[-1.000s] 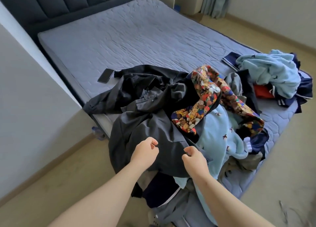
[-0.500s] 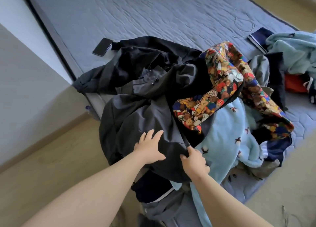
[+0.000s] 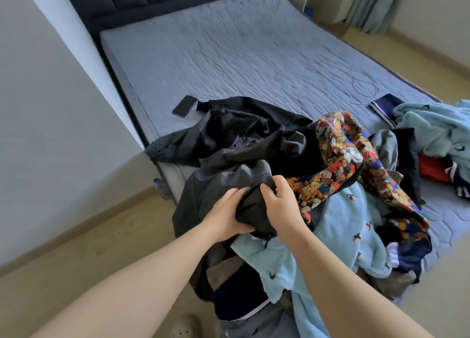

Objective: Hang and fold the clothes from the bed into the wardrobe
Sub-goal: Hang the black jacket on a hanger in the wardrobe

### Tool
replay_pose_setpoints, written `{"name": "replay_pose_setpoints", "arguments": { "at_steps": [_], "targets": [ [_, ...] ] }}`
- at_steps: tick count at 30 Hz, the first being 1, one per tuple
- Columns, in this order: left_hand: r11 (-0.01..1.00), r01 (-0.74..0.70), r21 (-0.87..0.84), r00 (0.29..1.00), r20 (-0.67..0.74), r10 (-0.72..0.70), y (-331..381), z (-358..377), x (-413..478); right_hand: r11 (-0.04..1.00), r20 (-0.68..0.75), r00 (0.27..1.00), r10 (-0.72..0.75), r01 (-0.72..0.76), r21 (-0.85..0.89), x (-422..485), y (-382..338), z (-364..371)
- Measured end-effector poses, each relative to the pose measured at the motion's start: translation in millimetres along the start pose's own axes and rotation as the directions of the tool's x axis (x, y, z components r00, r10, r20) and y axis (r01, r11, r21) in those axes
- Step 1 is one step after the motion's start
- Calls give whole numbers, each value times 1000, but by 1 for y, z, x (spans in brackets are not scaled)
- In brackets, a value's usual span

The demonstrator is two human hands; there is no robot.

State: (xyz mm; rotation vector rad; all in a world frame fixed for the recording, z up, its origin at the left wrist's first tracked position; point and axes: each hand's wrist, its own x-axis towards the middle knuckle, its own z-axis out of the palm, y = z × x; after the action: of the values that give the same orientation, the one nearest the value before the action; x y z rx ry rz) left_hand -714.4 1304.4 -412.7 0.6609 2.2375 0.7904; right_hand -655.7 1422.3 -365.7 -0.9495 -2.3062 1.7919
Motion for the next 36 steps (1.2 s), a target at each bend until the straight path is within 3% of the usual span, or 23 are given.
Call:
{"name": "replay_pose_setpoints", "arguments": {
  "at_steps": [3,6,13,16,19,23,28,31,36],
  "targets": [
    [992,-108,-61,970,-224,92,22,-35,-19,988,-2,997,-77,76,131,-13,-47,5],
    [971,-202,-126,875,-468,122,45,-71,-39,960,-22,989,-148,149,238,-27,-96,4],
    [894,-376,-242,730,-672,125,100,-159,-87,904,-66,942,-330,335,267,-64,-195,-4],
    [815,-461,-352,676,-734,65,119,-198,-113,815,-120,885,-449,461,353,-84,-230,-6],
    [659,-554,-509,666,-746,-17,136,-233,-135,774,-172,835,-523,549,314,-91,-248,-10],
    [483,-655,-581,668,-744,10,164,-272,-168,832,40,861,-507,476,284,-104,-257,-10],
    [315,-745,-588,658,-723,208,200,-305,-207,848,247,820,-516,451,278,-118,-268,12],
    [313,-770,-556,633,-726,269,218,-320,-228,854,271,812,-517,465,234,-128,-286,26],
    [411,-768,-491,616,-743,262,218,-345,-243,817,56,870,-489,434,379,-131,-312,35]
  ]
}}
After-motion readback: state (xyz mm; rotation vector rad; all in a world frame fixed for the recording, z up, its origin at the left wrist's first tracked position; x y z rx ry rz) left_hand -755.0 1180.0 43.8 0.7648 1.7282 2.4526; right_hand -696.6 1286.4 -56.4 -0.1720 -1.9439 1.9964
